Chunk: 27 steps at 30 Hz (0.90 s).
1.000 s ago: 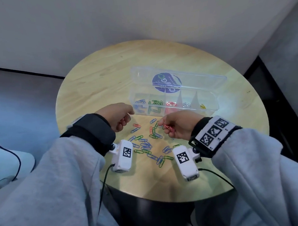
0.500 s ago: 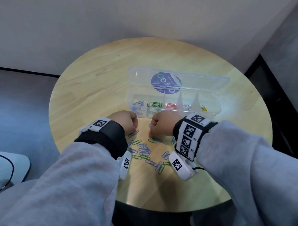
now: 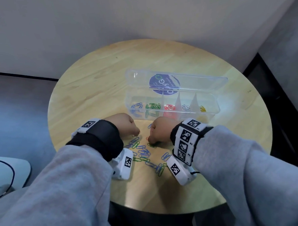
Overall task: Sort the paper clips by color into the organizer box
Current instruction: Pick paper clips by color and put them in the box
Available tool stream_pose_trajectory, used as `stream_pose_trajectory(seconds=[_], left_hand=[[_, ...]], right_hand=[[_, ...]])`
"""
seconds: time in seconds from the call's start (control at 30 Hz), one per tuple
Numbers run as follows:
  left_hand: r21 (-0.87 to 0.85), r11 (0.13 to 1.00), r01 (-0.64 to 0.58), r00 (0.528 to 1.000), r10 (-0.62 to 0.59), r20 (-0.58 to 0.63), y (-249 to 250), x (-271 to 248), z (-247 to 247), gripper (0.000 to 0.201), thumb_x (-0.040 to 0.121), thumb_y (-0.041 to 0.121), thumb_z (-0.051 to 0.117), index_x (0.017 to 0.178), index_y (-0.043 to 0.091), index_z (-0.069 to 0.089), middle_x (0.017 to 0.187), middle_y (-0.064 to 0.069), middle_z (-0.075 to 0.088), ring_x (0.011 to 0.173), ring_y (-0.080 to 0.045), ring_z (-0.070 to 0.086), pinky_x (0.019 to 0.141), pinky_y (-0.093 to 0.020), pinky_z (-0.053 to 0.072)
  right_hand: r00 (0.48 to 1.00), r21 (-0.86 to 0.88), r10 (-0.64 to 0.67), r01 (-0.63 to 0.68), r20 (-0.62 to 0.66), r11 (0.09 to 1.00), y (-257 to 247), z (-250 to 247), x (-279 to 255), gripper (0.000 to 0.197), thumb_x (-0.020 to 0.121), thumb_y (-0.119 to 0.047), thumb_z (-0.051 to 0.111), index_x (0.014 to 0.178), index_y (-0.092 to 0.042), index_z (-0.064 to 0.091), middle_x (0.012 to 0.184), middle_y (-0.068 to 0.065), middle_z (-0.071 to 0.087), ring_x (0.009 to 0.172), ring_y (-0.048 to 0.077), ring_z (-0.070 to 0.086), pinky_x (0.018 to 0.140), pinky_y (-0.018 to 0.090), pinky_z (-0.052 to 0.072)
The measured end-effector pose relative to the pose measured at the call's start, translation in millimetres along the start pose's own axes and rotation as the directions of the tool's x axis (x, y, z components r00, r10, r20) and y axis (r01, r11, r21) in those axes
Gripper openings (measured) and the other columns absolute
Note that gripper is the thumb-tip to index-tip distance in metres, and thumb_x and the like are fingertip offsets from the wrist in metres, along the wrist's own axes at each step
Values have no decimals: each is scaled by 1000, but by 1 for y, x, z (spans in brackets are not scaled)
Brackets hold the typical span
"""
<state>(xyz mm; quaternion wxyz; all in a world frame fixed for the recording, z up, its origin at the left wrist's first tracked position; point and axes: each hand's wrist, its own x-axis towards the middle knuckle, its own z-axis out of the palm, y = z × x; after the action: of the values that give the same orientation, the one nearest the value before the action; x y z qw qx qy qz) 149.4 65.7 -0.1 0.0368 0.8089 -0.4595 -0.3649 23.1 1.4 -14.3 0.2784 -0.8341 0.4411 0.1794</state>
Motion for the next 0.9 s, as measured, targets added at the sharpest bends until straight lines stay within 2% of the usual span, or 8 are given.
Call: stream_pose_trajectory(seconds=[0.1,0.2,0.27,0.37,0.47,0.63,0.77,0.9], left_hand=[[-198,980,-22,999,31,43,0,-4,-5,13,80,19,63,69,15,58,74,-5,56,68,-21,47,65,-25,39],[-391,919,-52,996,78,49,5,-11,-6,24,84,8,56,61,14,52,70,-5,55,61,-16,46,55,-20,39],[-477,876,-70,994,101,39,10,-15,-7,26,85,4,51,61,14,48,67,-4,54,57,-13,45,50,-16,38],[-553,825,-116,991,136,-5,19,-21,-8,25,84,3,51,63,14,46,63,-3,53,54,-12,45,46,-15,36],[-516,836,-188,979,200,-34,27,-28,-4,25,84,4,53,64,15,46,63,-1,54,55,-11,47,48,-17,38],[-442,857,-267,959,282,-34,33,-37,1,19,83,7,56,68,16,48,67,-5,57,59,-14,52,60,-22,48],[-437,845,-310,944,330,-32,37,-42,0,13,67,31,60,74,21,57,70,1,60,70,-18,57,88,-41,53],[-522,803,-287,933,358,39,40,-46,0,33,58,49,63,79,25,58,78,2,58,76,-19,52,88,-43,50]], right_hand=[[998,302,-40,27,38,953,8,-7,-13,15,80,-13,62,68,-14,53,65,5,57,57,19,51,58,26,43],[994,723,-64,-17,84,690,19,-8,-20,27,85,7,50,65,-10,45,47,5,51,32,9,44,36,16,35],[991,832,-82,-45,109,554,25,-8,-24,27,86,13,43,71,-9,48,49,6,47,29,6,43,31,12,33],[974,869,-138,-93,182,486,28,-4,-26,31,87,12,33,78,-7,56,60,6,42,40,8,45,36,14,39],[953,907,-180,-160,245,390,25,2,-26,34,86,11,27,74,-5,54,66,8,43,43,9,49,42,15,45],[925,953,-255,-239,282,188,18,4,-27,39,81,20,17,79,-3,49,74,9,49,61,13,55,54,17,54],[922,964,-281,-248,265,94,19,4,-31,41,81,23,15,82,-1,49,75,12,52,54,12,64,56,19,56],[938,975,-273,-221,214,3,20,2,-35,41,80,23,17,86,3,52,73,15,55,55,16,65,60,22,57]])
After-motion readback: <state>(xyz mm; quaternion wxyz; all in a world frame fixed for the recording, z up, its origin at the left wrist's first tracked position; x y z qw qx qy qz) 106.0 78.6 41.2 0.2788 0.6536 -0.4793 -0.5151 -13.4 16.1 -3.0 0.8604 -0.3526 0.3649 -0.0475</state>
